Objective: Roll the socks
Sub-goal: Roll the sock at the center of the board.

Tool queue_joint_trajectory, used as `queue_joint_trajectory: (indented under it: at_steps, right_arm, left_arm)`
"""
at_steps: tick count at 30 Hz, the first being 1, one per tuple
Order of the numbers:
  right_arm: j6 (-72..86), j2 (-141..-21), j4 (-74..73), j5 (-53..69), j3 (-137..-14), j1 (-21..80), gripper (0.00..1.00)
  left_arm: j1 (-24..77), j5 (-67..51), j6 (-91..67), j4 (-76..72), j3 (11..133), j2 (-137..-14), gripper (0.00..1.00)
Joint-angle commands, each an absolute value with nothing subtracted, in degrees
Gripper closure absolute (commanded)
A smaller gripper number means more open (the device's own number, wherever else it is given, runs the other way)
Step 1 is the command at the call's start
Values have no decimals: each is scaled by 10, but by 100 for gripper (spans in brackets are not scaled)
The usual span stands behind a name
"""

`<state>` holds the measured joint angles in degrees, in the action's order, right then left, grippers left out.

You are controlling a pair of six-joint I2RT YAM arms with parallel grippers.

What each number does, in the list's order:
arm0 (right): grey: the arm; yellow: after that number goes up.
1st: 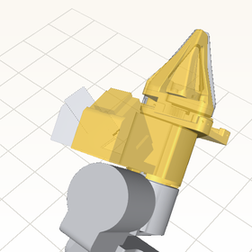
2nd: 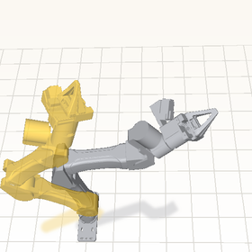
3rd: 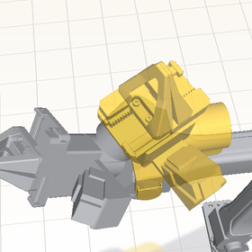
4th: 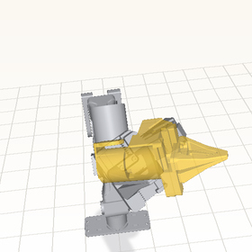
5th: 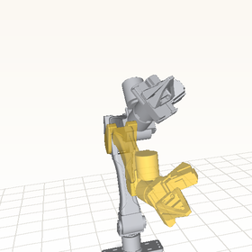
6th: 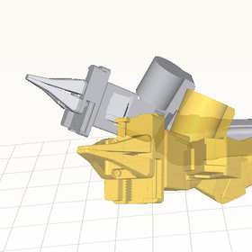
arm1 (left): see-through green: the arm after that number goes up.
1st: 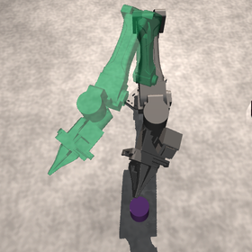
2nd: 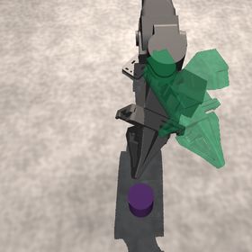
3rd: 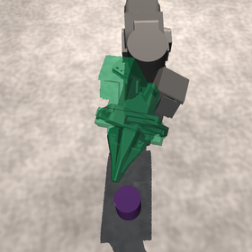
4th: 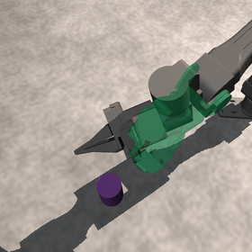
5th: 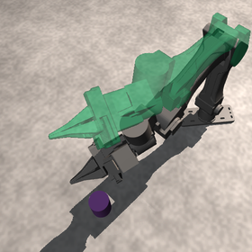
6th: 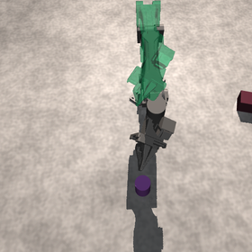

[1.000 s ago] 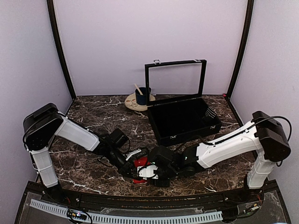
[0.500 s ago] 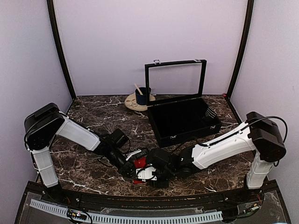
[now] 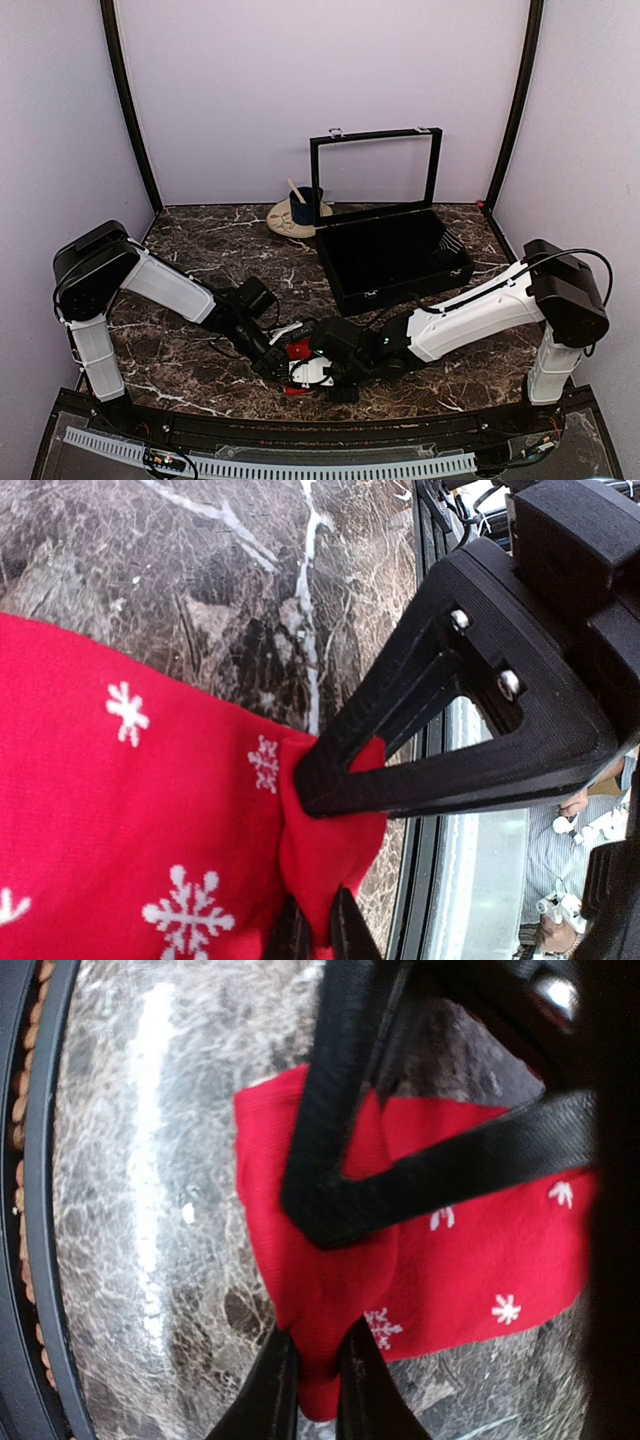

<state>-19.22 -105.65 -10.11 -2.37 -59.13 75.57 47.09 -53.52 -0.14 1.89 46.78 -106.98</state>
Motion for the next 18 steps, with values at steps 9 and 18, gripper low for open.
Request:
queue_joint_trajectory:
  at_steps: [9,18]
  right_arm:
    - [-159,-1062,-123,15,-582,735,100]
    - [-141,-1065,-134,77,-592,701,100]
  left_arm:
    - [434,-464,-64,-4,402,-1039,69]
    - [414,-413,-109,-47,359,-967,61]
